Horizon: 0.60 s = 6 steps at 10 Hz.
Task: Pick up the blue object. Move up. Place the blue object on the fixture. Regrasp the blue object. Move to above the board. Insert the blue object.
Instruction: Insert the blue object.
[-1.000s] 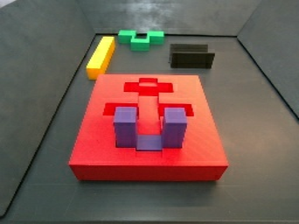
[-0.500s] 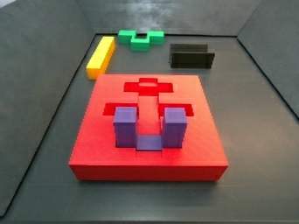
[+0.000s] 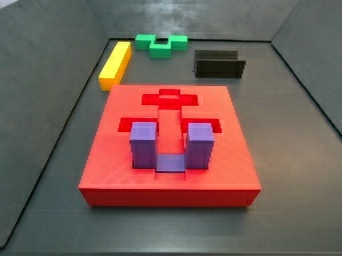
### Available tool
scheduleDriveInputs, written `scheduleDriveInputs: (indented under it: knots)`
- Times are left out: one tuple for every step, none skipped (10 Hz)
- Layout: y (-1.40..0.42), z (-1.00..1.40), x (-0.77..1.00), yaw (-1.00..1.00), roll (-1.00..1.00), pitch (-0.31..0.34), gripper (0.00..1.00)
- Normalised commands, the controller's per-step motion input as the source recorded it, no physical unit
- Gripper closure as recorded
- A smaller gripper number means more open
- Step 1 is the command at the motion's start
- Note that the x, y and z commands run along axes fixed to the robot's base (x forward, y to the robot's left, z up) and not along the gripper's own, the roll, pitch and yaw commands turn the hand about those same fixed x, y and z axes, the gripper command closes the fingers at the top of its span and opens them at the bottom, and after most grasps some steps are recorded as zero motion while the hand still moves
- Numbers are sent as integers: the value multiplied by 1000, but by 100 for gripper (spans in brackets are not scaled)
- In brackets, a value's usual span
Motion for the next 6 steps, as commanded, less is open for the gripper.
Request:
scheduleDriveInputs:
  knots:
    - [314, -446, 349, 0, -166, -290, 100]
    - [229, -469, 260, -29, -127, -310, 100]
    - [146, -580, 226, -57, -70, -273, 100]
    - [0, -791, 160, -94, 39, -156, 100]
    - [-54, -900, 209, -134, 183, -39, 100]
    - [-97, -914, 100, -146, 216, -47, 100]
